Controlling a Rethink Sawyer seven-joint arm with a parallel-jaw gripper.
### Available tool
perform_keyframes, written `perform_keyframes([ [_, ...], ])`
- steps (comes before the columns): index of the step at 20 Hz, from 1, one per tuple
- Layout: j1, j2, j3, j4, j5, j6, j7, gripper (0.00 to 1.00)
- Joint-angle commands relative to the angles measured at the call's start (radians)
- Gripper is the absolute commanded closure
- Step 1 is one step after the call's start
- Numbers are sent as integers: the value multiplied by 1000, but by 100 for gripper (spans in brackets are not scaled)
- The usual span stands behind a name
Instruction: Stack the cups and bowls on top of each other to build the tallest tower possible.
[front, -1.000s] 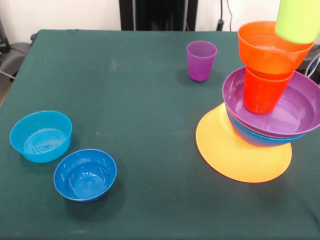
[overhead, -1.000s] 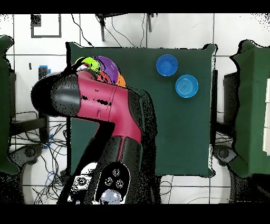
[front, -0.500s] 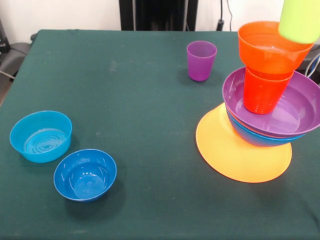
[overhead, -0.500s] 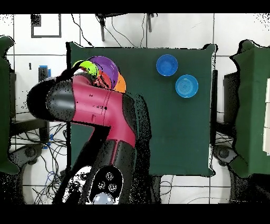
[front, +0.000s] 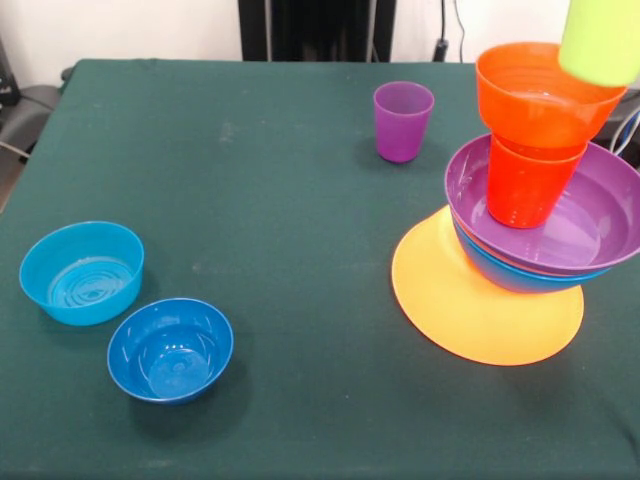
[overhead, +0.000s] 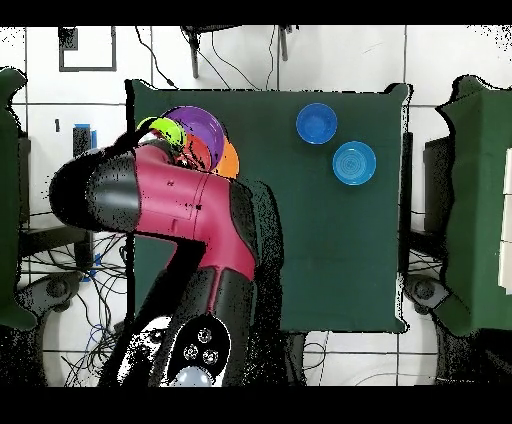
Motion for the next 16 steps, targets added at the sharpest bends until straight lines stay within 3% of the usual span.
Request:
perform_keyframes([
  [1,-9,4,48,133,15,-33,181,100],
  [16,-8,-17,51,201,9,-81,170,100],
])
